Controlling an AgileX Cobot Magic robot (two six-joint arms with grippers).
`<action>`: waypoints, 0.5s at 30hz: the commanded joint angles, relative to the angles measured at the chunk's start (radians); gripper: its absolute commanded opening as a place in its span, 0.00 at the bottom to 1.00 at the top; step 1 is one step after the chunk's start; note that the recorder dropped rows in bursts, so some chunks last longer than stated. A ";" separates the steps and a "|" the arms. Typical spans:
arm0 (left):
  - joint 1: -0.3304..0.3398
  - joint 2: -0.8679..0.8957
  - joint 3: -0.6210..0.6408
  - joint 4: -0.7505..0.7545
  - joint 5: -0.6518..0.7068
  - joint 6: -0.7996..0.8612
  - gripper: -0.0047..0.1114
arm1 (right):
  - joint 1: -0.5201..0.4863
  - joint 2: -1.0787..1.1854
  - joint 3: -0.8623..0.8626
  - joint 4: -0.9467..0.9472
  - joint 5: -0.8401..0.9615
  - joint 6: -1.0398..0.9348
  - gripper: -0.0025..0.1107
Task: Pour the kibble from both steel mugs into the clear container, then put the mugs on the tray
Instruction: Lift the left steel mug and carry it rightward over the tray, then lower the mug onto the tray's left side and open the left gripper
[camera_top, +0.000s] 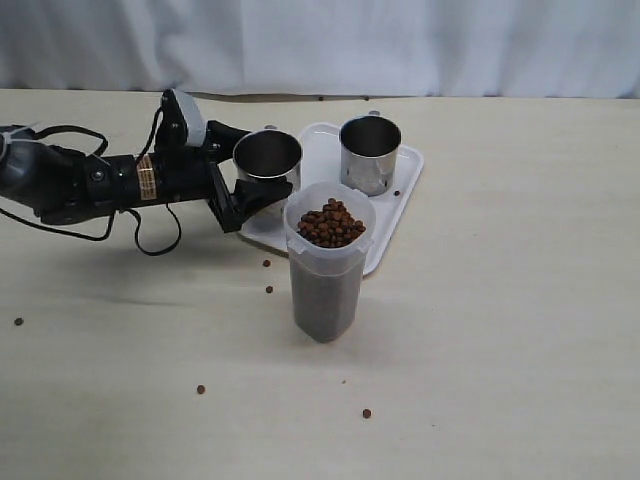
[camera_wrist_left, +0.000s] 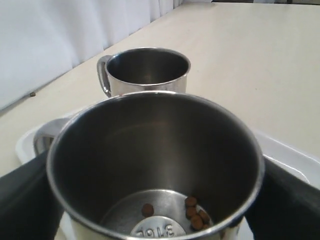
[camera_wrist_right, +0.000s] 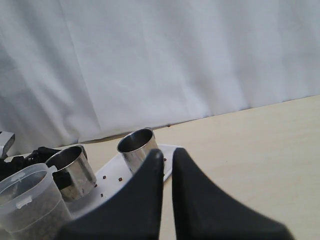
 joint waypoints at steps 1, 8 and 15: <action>-0.021 0.013 -0.018 -0.028 -0.034 -0.006 0.04 | 0.002 -0.003 0.005 0.005 0.000 -0.003 0.07; -0.086 0.014 -0.018 -0.125 0.110 -0.002 0.04 | 0.002 -0.003 0.005 0.005 0.000 -0.003 0.07; -0.091 0.016 -0.018 -0.140 0.138 0.010 0.04 | 0.002 -0.003 0.005 0.005 0.000 -0.003 0.07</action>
